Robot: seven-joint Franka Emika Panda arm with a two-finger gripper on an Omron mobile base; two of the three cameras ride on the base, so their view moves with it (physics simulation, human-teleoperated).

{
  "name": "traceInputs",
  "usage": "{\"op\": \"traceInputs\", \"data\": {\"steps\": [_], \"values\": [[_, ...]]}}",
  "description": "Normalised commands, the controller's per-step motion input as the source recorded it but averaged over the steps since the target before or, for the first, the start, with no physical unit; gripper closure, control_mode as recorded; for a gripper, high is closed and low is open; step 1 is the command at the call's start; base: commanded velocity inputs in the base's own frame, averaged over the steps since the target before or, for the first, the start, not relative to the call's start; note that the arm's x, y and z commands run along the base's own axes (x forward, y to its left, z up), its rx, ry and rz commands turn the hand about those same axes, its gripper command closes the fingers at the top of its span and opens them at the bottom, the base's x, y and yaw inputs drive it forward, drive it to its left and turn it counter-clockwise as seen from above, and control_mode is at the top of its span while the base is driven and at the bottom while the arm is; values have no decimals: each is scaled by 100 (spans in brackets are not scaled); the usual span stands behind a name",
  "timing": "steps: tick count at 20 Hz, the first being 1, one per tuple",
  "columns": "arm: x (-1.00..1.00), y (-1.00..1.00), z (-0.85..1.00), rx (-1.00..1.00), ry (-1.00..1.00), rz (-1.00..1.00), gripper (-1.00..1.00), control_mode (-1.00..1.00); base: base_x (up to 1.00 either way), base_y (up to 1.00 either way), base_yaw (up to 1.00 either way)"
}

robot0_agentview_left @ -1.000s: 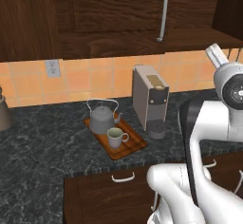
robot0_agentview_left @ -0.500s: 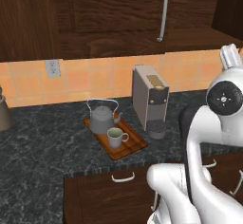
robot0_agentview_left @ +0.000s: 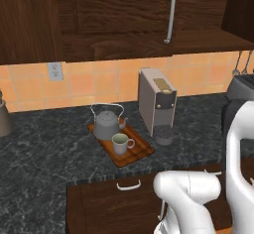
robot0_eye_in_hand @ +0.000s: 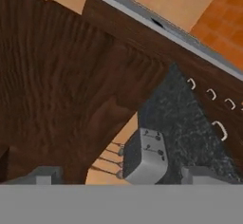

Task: Pick the kettle from the counter and place it on the tray. Then pick the mug from the cabinet and place it on the tray. Then close the cabinet doors.

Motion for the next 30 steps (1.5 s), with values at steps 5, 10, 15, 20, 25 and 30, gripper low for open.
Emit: {"op": "traceInputs", "data": {"steps": [5,10,15,20,25,30], "values": [[-25,-100,5,19,-5,0,-100,-100,0,0,0],[-28,-98,1,11,0,0,-100,-100,0,0,0],[-56,-52,-4,-8,-29,0,-100,-100,0,0,0],[-20,-52,-4,-4,-15,2,-100,-100,0,0,0],[2,-48,0,0,0,0,-100,-100,0,0,0],[28,-44,-1,-1,0,0,-100,-100,0,0,0]]}}
